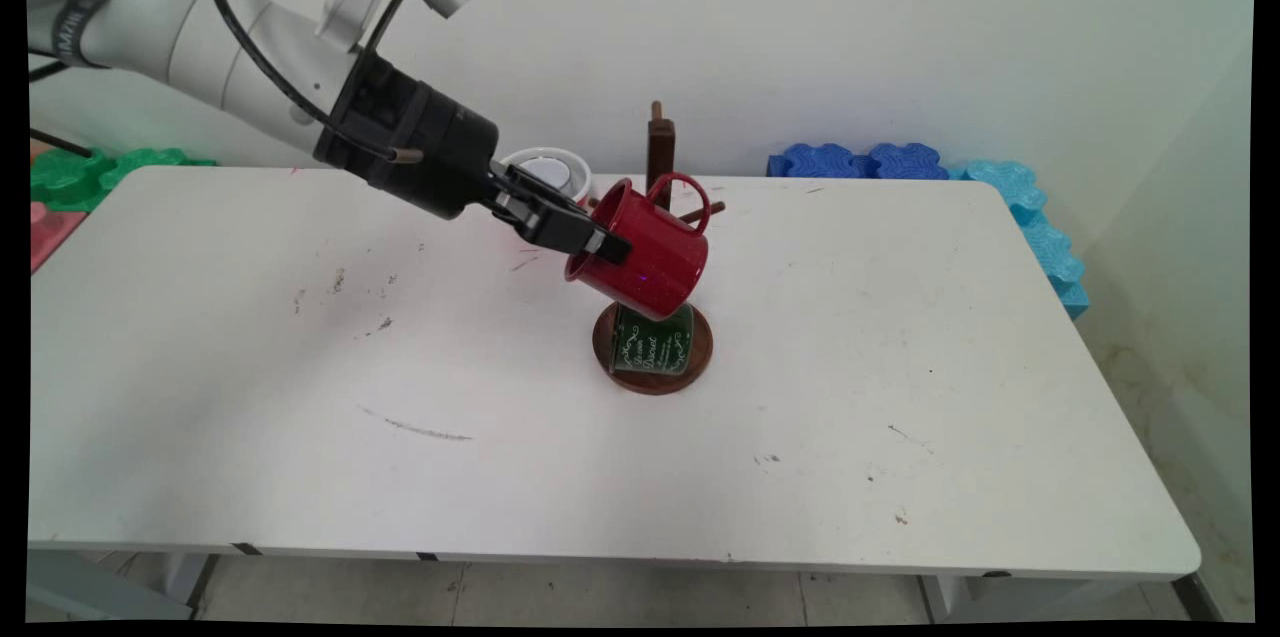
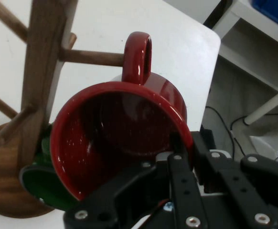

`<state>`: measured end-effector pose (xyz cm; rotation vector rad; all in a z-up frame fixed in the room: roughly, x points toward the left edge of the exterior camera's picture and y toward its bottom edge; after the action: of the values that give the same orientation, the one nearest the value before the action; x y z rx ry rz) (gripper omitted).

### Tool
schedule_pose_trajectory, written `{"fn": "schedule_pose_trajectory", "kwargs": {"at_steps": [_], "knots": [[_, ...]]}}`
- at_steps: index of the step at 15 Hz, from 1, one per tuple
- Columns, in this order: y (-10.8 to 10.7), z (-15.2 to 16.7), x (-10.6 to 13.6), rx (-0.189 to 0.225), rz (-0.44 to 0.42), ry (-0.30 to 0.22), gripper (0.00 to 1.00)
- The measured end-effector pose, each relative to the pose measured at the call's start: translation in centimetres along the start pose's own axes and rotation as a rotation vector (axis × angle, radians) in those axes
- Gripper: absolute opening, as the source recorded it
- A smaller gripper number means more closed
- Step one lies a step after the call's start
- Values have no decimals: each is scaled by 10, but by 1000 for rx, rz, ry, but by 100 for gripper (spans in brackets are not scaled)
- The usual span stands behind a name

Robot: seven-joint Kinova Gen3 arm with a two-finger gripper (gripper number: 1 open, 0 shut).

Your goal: Place the picked object on the table

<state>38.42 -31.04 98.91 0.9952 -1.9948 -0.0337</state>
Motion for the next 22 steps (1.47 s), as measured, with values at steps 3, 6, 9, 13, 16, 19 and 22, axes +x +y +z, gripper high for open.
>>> {"fn": "schedule_pose_trajectory", "kwargs": {"at_steps": [3,6,9,13,16,19,22], "knots": [[5,-1,1,-10,2,2,0],[10,-2,2,-20,6,1,0],[14,-4,1,-26,8,-1,0],[19,-9,-1,-34,19,-9,0],[21,-14,-2,-31,35,-19,0],[22,-20,-4,-14,57,-31,0],[20,-29,-5,13,79,-49,0]]}}
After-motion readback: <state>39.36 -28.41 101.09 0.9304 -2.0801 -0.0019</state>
